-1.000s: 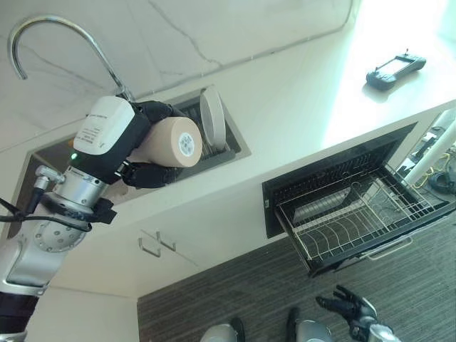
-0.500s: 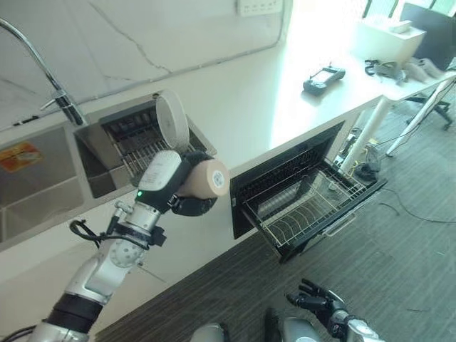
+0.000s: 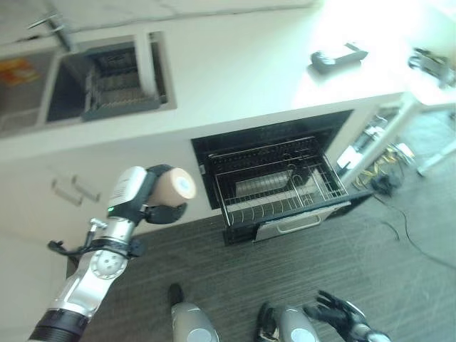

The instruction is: Place the dishes in the dishwasher.

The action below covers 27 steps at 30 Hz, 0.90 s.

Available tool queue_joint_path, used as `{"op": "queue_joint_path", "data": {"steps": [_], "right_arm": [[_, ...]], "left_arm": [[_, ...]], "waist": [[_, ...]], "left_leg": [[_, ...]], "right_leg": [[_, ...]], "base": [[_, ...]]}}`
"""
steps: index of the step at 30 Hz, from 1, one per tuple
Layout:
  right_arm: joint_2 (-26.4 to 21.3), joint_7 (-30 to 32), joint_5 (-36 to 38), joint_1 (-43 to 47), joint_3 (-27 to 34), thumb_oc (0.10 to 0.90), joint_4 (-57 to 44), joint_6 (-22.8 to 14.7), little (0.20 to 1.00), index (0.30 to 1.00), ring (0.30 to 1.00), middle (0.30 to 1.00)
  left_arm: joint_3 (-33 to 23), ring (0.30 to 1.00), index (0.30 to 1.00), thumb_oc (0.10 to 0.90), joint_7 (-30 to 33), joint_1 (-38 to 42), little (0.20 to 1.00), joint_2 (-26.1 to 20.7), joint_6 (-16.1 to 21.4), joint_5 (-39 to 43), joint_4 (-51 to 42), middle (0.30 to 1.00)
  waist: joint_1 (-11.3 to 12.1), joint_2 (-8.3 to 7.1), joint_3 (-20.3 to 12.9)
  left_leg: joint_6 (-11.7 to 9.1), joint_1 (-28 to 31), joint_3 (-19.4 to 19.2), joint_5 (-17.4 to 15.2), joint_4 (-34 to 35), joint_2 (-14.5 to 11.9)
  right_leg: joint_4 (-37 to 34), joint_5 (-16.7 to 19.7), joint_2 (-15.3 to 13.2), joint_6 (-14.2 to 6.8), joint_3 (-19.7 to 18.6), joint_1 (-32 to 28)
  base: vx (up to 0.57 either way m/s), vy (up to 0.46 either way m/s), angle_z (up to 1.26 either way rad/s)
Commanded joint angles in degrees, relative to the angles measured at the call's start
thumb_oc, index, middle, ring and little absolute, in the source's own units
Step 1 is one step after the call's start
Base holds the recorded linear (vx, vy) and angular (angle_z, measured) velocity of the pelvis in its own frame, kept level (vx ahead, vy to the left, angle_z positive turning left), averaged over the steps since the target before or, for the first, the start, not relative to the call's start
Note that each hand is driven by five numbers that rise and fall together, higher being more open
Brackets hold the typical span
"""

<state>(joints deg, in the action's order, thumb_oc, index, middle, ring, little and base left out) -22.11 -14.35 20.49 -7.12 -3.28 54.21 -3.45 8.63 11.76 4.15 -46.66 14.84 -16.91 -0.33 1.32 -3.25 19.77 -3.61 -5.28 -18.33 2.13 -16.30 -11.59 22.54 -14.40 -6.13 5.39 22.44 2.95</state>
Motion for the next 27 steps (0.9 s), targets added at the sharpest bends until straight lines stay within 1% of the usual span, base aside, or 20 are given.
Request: {"op": "queue_joint_path", "data": {"steps": [1, 3, 4, 6, 7, 9, 10, 11, 12, 13, 14, 16, 17, 18, 19, 20, 22, 25, 26, 27], "right_arm": [[1.5, 0.1, 2.1, 7.5, -3.0, 0.800, -1.8, -1.0, 0.900, 0.900, 0.900, 0.900], [2.2, 0.4, 1.6, 7.8, -3.5, 0.800, -0.8, -1.1, 0.900, 0.900, 0.900, 0.900], [2.8, 0.6, 0.8, 8.0, -4.1, 0.800, -0.2, -1.5, 0.900, 0.900, 0.900, 0.900], [3.9, 1.4, 0.1, 8.8, -5.2, 0.800, 0.6, -1.6, 0.900, 0.900, 0.900, 0.900], [4.3, 2.1, -0.9, 9.6, -5.8, 0.800, 1.2, -1.9, 0.900, 0.900, 0.900, 0.900], [4.4, 1.9, -1.0, 10.2, -6.0, 0.800, 1.7, -2.7, 0.900, 0.900, 0.900, 0.900], [4.9, 1.5, -1.8, 10.3, -6.2, 0.800, 0.5, -3.7, 0.900, 0.900, 0.900, 0.900], [5.1, 1.5, -2.0, 10.2, -6.4, 0.800, -0.3, -3.9, 0.900, 0.900, 0.900, 0.900], [5.2, 1.7, -1.9, 10.1, -6.7, 0.800, -1.5, -4.2, 0.900, 0.900, 0.900, 0.900], [5.1, 1.7, -1.5, 10.0, -6.7, 0.800, -1.9, -4.4, 0.900, 0.900, 0.900, 0.900], [4.9, 1.4, -0.6, 10.0, -6.5, 0.800, -1.9, -4.9, 0.900, 0.900, 0.900, 0.900], [4.9, 0.8, -1.1, 10.1, -6.2, 0.800, -2.4, -5.7, 0.900, 0.900, 0.900, 0.900], [4.8, 0.7, -1.9, 10.4, -6.2, 0.800, -2.9, -5.8, 0.900, 0.900, 0.900, 0.900], [4.7, 0.6, -2.6, 10.7, -6.2, 0.800, -3.2, -5.7, 0.900, 0.900, 0.900, 0.900], [4.0, 0.4, -3.0, 11.3, -6.1, 0.800, -3.3, -5.7, 0.900, 0.900, 0.900, 0.900], [4.0, 0.3, -2.8, 11.4, -6.0, 0.800, -3.3, -5.4, 0.900, 0.900, 0.900, 0.900], [3.5, -0.1, -1.5, 11.5, -6.1, 0.800, -3.5, -4.8, 0.900, 0.900, 0.900, 0.900], [2.6, -0.4, -1.1, 11.1, -6.5, 0.800, -4.5, -4.5, 0.900, 0.900, 0.900, 0.900], [1.6, -0.1, -1.2, 10.7, -6.7, 0.800, -6.4, -3.6, 0.900, 0.900, 0.900, 0.900], [0.9, 0.2, -1.2, 10.3, -6.9, 0.800, -6.3, -4.0, 0.900, 0.900, 0.900, 0.900]], "left_arm": [[-5.4, 0.300, 0.300, 0.400, 5.2, 17.8, 0.300, -2.2, 2.9, -0.3, -7.6, 0.300], [-6.3, 0.300, 0.300, 0.400, 5.8, 17.1, 0.300, -3.2, 3.1, -0.3, -8.9, 0.300], [-7.1, 0.300, 0.300, 0.400, 6.2, 16.2, 0.300, -4.0, 2.9, -0.4, -9.8, 0.300], [-9.2, 0.300, 0.300, 0.400, 6.4, 13.7, 0.300, -4.7, 3.5, -0.7, -11.8, 0.300], [-11.1, 0.300, 0.300, 0.400, 6.6, 11.4, 0.300, -4.9, 3.7, -1.1, -13.4, 0.300], [-13.1, 0.300, 0.300, 0.400, 6.2, 9.5, 0.300, -5.1, 3.4, -1.4, -14.9, 0.300], [-15.6, 0.300, 0.300, 0.400, 5.0, 8.2, 0.300, -6.3, 3.5, -1.1, -15.6, 0.300], [-16.2, 0.300, 0.300, 0.400, 4.8, 7.7, 0.300, -6.6, 3.6, -1.2, -15.4, 0.300], [-16.6, 0.300, 0.300, 0.400, 4.7, 7.7, 0.300, -7.4, 3.7, -0.9, -15.0, 0.300], [-16.7, 0.300, 0.300, 0.400, 4.7, 7.7, 0.300, -7.6, 3.9, -0.8, -14.7, 0.300], [-16.9, 0.300, 0.300, 0.400, 4.7, 7.5, 0.300, -7.6, 4.2, -0.8, -14.4, 0.300], [-17.6, 0.300, 0.300, 0.400, 5.3, 6.9, 0.300, -7.3, 3.8, -1.9, -15.0, 0.300], [-17.8, 0.300, 0.300, 0.400, 5.8, 6.9, 0.300, -7.3, 3.2, -2.3, -15.3, 0.300], [-17.8, 0.300, 0.300, 0.400, 6.3, 7.2, 0.300, -7.8, 2.7, -2.2, -15.3, 0.300], [-17.8, 0.300, 0.300, 0.400, 7.0, 8.7, 0.300, -10.9, 2.3, 0.5, -13.4, 0.300], [-17.8, 0.300, 0.300, 0.400, 7.2, 9.1, 0.300, -12.1, 2.7, 1.6, -12.2, 0.300], [-18.5, 0.300, 0.300, 0.400, 7.3, 8.5, 0.300, -13.9, 4.2, 3.7, -9.7, 0.300], [-19.4, 0.300, 0.300, 0.400, 7.2, 6.9, 0.300, -13.7, 3.7, 4.3, -10.3, 0.300], [-19.7, 0.300, 0.300, 0.400, 7.0, 6.2, 0.300, -12.7, 2.4, 4.1, -11.8, 0.300], [-19.8, 0.300, 0.300, 0.400, 6.3, 6.2, 0.300, -12.1, 2.2, 4.6, -12.4, 0.300]], "waist": [[-4.2, 6.24, -3.3], [-3.2, 6.67, -4.2], [-2.4, 7.01, -4.6], [-1.0, 7.82, -5.8], [-0.2, 8.49, -6.6], [0.8, 8.93, -7.2], [0.8, 9.74, -6.9], [0.7, 9.70, -6.5], [0.6, 9.62, -5.5], [0.6, 9.39, -5.0], [0.6, 9.25, -4.5], [0.7, 9.40, -4.6], [0.6, 9.22, -4.7], [0.4, 9.20, -4.8], [-0.3, 8.56, -4.7], [-0.3, 8.49, -4.9], [0.3, 7.60, -5.4], [0.5, 6.76, -5.9], [0.0, 6.46, -5.8], [-0.2, 5.77, -5.5]], "left_leg": [[0.9, 3.0, 2.6, -11.3, -0.9, 4.5], [2.6, 3.3, 3.4, -13.2, -0.9, 9.0], [3.5, 3.2, 5.2, -14.2, -0.9, 11.6], [4.6, 3.0, 7.4, -15.3, -0.9, 13.2], [5.3, 1.8, 9.0, -14.7, -0.9, 13.2], [5.7, 1.5, 11.2, -15.1, -0.9, 13.2], [7.4, 2.4, 12.9, -16.6, -0.9, 13.2], [8.2, 2.7, 13.2, -16.9, -0.9, 13.5], [9.3, 3.2, 14.1, -17.1, -0.9, 13.9], [9.8, 3.5, 14.6, -17.3, -0.9, 14.3], [10.0, 3.8, 15.0, -17.3, -0.9, 14.5], [8.9, 4.1, 15.9, -17.0, -0.9, 13.9], [8.7, 4.3, 16.8, -17.5, -0.9, 14.2], [8.8, 4.4, 17.8, -18.1, -0.9, 14.3], [8.9, 5.3, 19.4, -19.9, -0.9, 14.7], [8.7, 5.6, 19.4, -20.4, -0.9, 14.3], [7.5, 6.1, 18.6, -20.3, -0.9, 12.8], [5.5, 7.4, 18.1, -19.8, -0.9, 10.1], [4.6, 8.3, 17.1, -19.1, -0.9, 7.8], [4.0, 8.8, 15.2, -15.4, -0.9, 6.2]], "right_leg": [[-5.3, 1.5, -6.4, -10.8, -4.9, -3.7], [-5.3, 1.0, -5.3, -10.6, -5.2, -3.4], [-5.3, 1.0, -4.4, -10.6, -6.1, -3.2], [-5.3, 0.2, -2.5, -10.5, -6.8, -3.1], [-5.3, 0.6, -1.0, -9.8, -6.7, -2.4], [-5.3, 0.4, 0.1, -9.8, -6.4, -2.9], [-0.6, 3.1, 1.4, -11.0, -6.2, -2.8], [6.5, 3.9, 0.5, -11.9, -6.8, -0.4], [16.3, 5.7, -1.0, -12.8, -7.7, 3.3], [19.6, 6.2, -2.0, -12.8, -8.3, 4.8], [19.7, 6.8, -2.9, -12.4, -8.9, 5.7], [7.5, 5.9, -2.1, -11.6, -8.7, 3.2], [-0.1, 7.5, -2.3, -12.2, -9.6, 2.6], [-5.3, 10.9, -2.6, -13.0, -11.3, 3.1], [-5.3, 12.9, -4.5, -14.7, -17.1, 8.2], [-5.3, 13.3, -4.6, -15.2, -18.2, 9.1], [-5.3, 10.4, -4.1, -15.5, -17.3, 7.7], [-5.3, 8.2, -3.4, -14.5, -15.4, 5.6], [-5.3, 6.2, -2.7, -13.0, -14.3, 3.9], [-5.3, 4.4, -2.3, -11.4, -13.7, 1.9]], "base": [[-0.03, -0.206, 0.11], [-0.01, -0.148, -0.07], [0.02, -0.084, -0.36], [-0.02, -0.051, -0.65], [-0.06, -0.004, -0.49], [0.00, 0.050, -0.32], [0.05, 0.081, -0.06], [0.04, 0.061, 0.13], [0.00, -0.006, 0.19], [0.03, -0.076, 0.14], [0.09, -0.155, 0.26], [0.16, -0.288, 0.29], [0.17, -0.331, 0.11], [0.23, -0.513, 0.04], [0.23, -0.494, 0.11], [0.29, -0.607, 0.16], [0.27, -0.515, 0.40], [0.26, -0.454, 0.14], [0.36, -0.585, 0.06], [0.38, -0.665, 0.25]]}}
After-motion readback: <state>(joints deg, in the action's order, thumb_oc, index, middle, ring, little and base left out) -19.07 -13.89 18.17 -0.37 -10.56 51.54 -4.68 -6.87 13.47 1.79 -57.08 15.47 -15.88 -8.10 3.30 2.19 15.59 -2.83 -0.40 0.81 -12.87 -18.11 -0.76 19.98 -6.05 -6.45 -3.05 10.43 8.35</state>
